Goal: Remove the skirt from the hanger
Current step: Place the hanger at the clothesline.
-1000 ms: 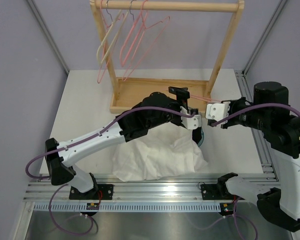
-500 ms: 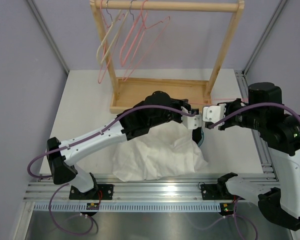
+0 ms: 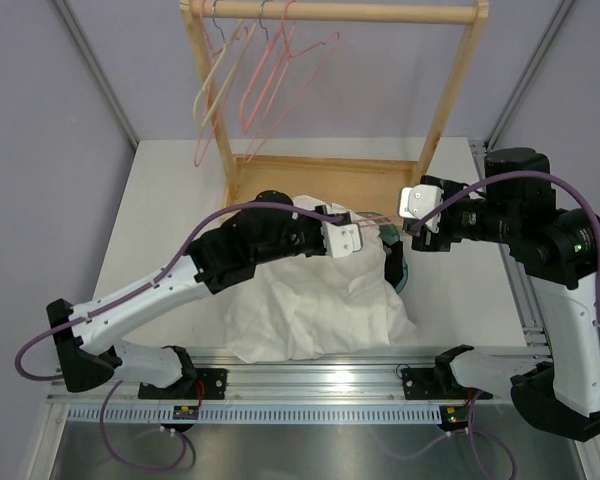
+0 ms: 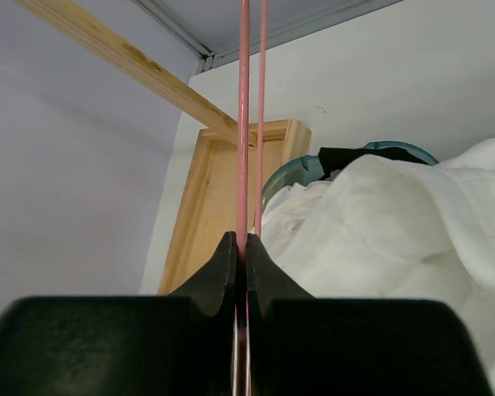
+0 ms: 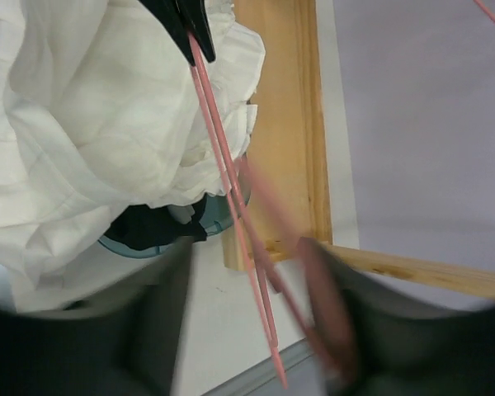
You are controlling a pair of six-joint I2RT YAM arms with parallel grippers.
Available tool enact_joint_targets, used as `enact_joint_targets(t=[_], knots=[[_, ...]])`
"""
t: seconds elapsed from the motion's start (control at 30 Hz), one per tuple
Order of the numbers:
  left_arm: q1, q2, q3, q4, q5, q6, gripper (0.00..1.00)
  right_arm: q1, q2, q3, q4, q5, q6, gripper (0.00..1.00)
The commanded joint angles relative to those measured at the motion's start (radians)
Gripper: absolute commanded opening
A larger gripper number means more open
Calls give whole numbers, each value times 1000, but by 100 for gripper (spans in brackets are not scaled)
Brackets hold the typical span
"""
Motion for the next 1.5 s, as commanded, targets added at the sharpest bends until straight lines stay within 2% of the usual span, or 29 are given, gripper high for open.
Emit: enact_joint_targets(t=[0.0, 0.1, 0.2, 0.37, 0.47, 0.5, 0.57, 0.6, 0.63, 0.67, 0.7, 0.93, 1.07, 1.1, 1.13, 1.17, 1.23, 1.27, 1.3, 1.33, 1.37, 1.4, 1.43, 1.47], knots=[[21, -95, -58, 63, 68, -129, 0, 3, -8, 33, -140, -43, 143, 74], [36, -131, -101, 44, 77, -163, 0, 4, -17, 68, -51, -123, 208, 92], [47, -148, -130, 32, 84, -194, 0, 3, -11, 103, 3, -207, 260, 99], [93, -194, -170, 29, 126, -287, 0, -28, -22, 99, 129, -215, 384, 99], [154, -231, -198, 36, 195, -402, 0, -46, -66, 13, 246, -108, 466, 100], [180, -243, -204, 40, 211, -459, 0, -65, -82, -66, 315, -88, 473, 99], [193, -283, -227, 53, 246, -507, 0, -101, -150, -169, 372, -138, 424, 100], [196, -296, -236, 66, 254, -539, 0, -149, -180, -281, 389, -193, 369, 99], [196, -305, -241, 70, 263, -553, 0, -166, -207, -333, 374, -342, 288, 99], [196, -316, -249, 78, 269, -564, 0, -178, -274, -385, 370, -392, 158, 100], [198, -335, -250, 79, 275, -579, 0, -178, -304, -492, 423, -417, 131, 99], [196, -409, -298, 81, 317, -585, 0, -198, -266, -541, 508, -394, 105, 98], [198, -432, -315, 37, 311, -559, 0, -200, -215, -477, 416, -448, 19, 94], [196, -434, -315, 26, 305, -556, 0, -198, -215, -463, 375, -510, -10, 93], [198, -432, -309, 11, 291, -547, 0, -200, -215, -438, 310, -554, -115, 93], [196, -429, -307, -11, 285, -541, 0, -200, -200, -361, 100, -601, -201, 92], [199, -428, -307, -19, 281, -530, 0, -200, -139, -276, -103, -704, -402, 89], [201, -429, -308, -20, 281, -528, 0, -198, -114, -207, -226, -721, -436, 87], [204, -429, -307, -20, 283, -528, 0, -198, -94, -181, -256, -720, -450, 86], [202, -428, -304, -20, 291, -528, 0, -198, -64, -162, -261, -706, -425, 83], [204, -428, -299, -20, 292, -528, 0, -197, -60, -154, -182, -682, -357, 82], [204, -429, -298, -20, 295, -528, 0, -200, -63, -166, -105, -614, -263, 82], [204, -431, -296, -17, 303, -528, 0, -198, -83, -189, -19, -574, -67, 82], [204, -434, -292, -13, 307, -530, 0, -198, -91, -234, 80, -536, -12, 84]])
